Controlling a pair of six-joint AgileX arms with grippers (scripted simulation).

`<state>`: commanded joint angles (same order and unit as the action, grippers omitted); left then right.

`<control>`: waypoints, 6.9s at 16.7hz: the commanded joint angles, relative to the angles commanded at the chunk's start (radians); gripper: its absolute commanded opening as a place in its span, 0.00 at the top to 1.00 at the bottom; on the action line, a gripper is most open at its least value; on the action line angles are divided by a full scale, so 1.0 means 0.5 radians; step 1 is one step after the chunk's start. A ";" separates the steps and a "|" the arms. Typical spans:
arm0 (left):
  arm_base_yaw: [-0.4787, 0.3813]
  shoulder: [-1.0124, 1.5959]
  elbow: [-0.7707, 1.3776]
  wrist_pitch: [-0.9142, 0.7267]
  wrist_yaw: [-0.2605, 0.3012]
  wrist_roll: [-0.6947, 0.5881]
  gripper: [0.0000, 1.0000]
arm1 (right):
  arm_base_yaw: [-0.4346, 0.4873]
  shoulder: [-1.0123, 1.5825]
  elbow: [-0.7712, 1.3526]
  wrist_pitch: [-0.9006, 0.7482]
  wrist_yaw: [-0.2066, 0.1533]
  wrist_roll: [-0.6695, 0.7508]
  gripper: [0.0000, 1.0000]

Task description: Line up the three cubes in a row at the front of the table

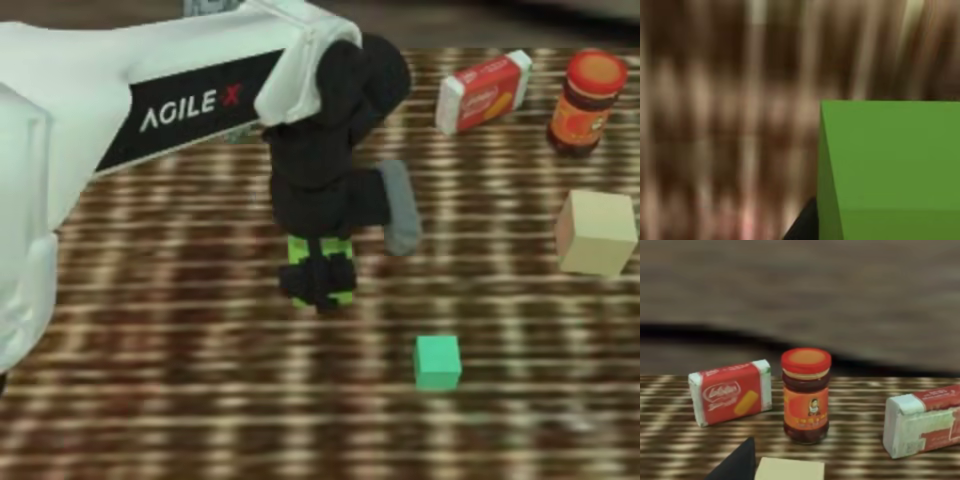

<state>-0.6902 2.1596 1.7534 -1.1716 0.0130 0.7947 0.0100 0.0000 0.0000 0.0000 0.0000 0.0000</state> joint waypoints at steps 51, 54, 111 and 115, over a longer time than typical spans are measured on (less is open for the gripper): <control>-0.243 -0.032 -0.065 0.044 -0.003 -0.119 0.00 | 0.000 0.000 0.000 0.000 0.000 0.000 0.00; -0.238 -0.055 -0.031 -0.001 -0.003 -0.119 0.00 | 0.000 0.000 0.000 0.000 0.000 0.000 0.00; 1.420 -4.319 -3.507 2.343 -0.026 -1.589 0.00 | 0.197 4.585 3.225 -1.781 0.008 0.490 0.45; 1.420 -4.319 -3.507 2.343 -0.026 -1.589 0.00 | 0.197 4.585 3.225 -1.781 0.008 0.490 0.75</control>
<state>0.0200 0.0000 0.0000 0.0000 0.0000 0.0000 0.1084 2.2924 1.6124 -0.8907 0.0039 0.2450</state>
